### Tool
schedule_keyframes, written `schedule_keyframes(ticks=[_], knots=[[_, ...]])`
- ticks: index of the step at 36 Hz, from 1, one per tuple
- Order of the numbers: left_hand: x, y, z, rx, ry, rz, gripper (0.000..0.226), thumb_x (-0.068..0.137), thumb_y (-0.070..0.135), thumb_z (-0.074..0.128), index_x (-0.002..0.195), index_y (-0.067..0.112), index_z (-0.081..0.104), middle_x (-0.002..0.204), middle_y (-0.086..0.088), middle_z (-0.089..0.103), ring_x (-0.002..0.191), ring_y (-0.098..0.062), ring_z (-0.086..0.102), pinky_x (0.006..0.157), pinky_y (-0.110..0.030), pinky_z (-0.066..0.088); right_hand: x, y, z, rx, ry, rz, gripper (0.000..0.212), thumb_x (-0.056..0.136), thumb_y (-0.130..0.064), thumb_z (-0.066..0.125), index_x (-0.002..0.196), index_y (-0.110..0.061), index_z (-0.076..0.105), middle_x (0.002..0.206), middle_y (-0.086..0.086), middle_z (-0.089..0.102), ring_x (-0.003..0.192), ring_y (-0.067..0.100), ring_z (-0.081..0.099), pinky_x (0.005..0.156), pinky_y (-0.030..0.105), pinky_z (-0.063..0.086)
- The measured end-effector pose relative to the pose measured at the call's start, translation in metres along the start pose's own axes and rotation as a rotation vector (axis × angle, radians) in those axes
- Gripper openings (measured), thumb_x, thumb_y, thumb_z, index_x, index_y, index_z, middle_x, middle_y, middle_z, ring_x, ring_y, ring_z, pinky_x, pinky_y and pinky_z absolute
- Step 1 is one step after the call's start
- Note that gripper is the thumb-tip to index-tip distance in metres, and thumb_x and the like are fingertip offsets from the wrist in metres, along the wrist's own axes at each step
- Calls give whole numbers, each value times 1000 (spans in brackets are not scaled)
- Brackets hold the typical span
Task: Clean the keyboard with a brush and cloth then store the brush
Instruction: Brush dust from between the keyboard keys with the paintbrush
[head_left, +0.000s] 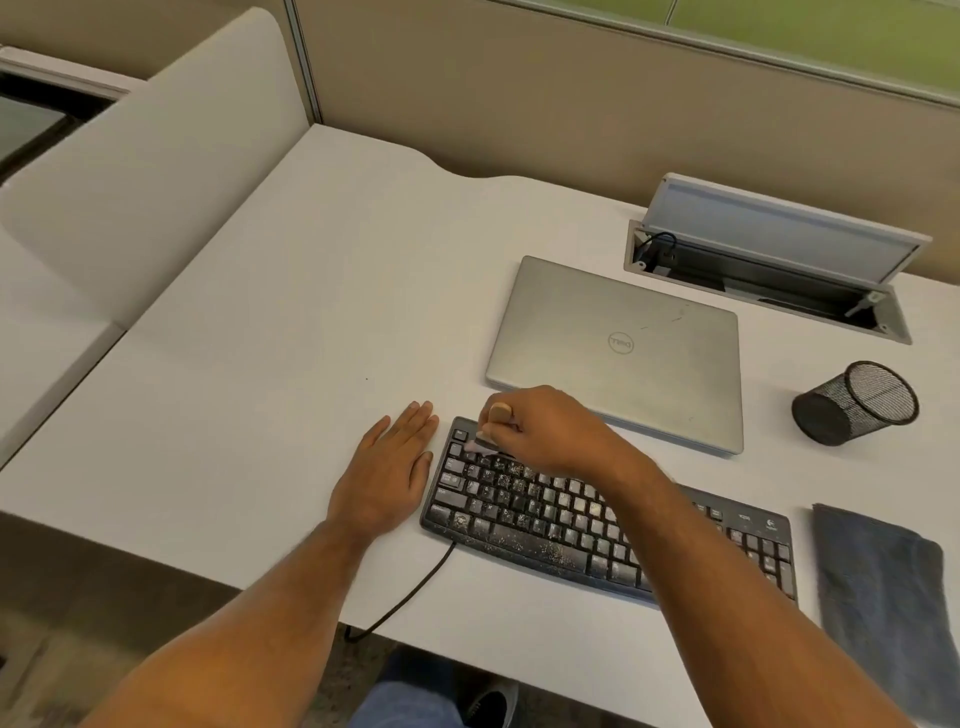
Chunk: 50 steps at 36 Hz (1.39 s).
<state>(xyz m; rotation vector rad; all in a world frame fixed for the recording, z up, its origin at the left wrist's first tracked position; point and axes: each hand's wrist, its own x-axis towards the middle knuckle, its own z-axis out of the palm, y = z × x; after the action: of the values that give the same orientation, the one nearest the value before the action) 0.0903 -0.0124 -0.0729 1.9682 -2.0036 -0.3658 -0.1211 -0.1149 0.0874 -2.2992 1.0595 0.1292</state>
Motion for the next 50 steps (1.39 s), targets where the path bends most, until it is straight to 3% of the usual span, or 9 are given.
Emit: schedule_keyframes(ticks=[6, 13, 18, 22, 27, 36, 41, 45, 50], knots=[[0, 1, 1, -5, 3, 0, 59, 104, 39, 22, 158, 20, 34, 166, 8, 22, 155, -4, 13, 126, -37, 15, -4, 5, -13, -154, -20, 88, 25, 102, -25, 46, 86, -15, 61, 83, 7, 70, 69, 18, 54, 61, 33, 40], [-1, -1, 0, -2, -5, 2, 59, 104, 39, 21, 159, 21, 32, 167, 8, 21, 155, -4, 12, 127, -38, 16, -2, -3, -3, 221, 288, 248, 20, 102, -22, 51, 95, -20, 70, 70, -15, 67, 63, 4, 62, 58, 22, 42], [0, -1, 1, -2, 3, 0, 58, 104, 38, 23, 158, 20, 34, 167, 8, 24, 155, -3, 13, 126, -36, 15, -8, -6, 13, 403, 314, 356, 19, 103, -17, 54, 93, -11, 69, 70, -8, 72, 57, -9, 66, 56, 15, 53], [-1, -1, 2, 0, 3, 5, 58, 104, 37, 24, 158, 20, 34, 166, 8, 23, 155, -4, 13, 126, -38, 17, -9, -4, 10, 433, 291, 415, 20, 99, -19, 58, 87, -8, 70, 68, 3, 75, 62, 14, 75, 72, 44, 65], [0, -2, 2, 1, 6, 7, 58, 104, 37, 24, 158, 21, 34, 167, 8, 23, 155, -3, 12, 126, -36, 15, -14, -2, 10, 514, 413, 414, 23, 103, -23, 57, 87, -14, 71, 66, -2, 75, 67, 14, 75, 76, 45, 65], [-1, -1, 1, -12, 17, 9, 56, 104, 35, 28, 157, 20, 37, 166, 8, 25, 154, -2, 13, 126, -31, 10, -19, -1, 16, 541, 251, 366, 30, 103, -35, 62, 82, -17, 72, 71, -3, 77, 66, 9, 75, 83, 38, 64], [0, 0, 0, -11, 7, 5, 57, 106, 40, 25, 158, 21, 35, 166, 9, 23, 154, -2, 11, 126, -31, 9, -22, 5, 14, 562, 425, 383, 17, 104, -40, 59, 95, -29, 68, 79, -6, 76, 76, 12, 74, 73, 30, 61], [0, 0, -1, -8, -14, 6, 61, 105, 46, 20, 160, 22, 30, 167, 9, 19, 155, 0, 5, 126, -30, 6, -23, 8, 21, 379, 380, 364, 26, 104, -47, 56, 96, -25, 68, 77, -8, 72, 63, 7, 63, 61, 22, 45], [-1, -2, 0, -8, -14, 12, 61, 106, 47, 20, 160, 22, 30, 167, 10, 18, 155, 0, 4, 126, -29, 5, -26, 8, 24, 316, 306, 355, 33, 105, -47, 54, 91, -20, 68, 76, -5, 73, 66, 13, 67, 68, 32, 57]])
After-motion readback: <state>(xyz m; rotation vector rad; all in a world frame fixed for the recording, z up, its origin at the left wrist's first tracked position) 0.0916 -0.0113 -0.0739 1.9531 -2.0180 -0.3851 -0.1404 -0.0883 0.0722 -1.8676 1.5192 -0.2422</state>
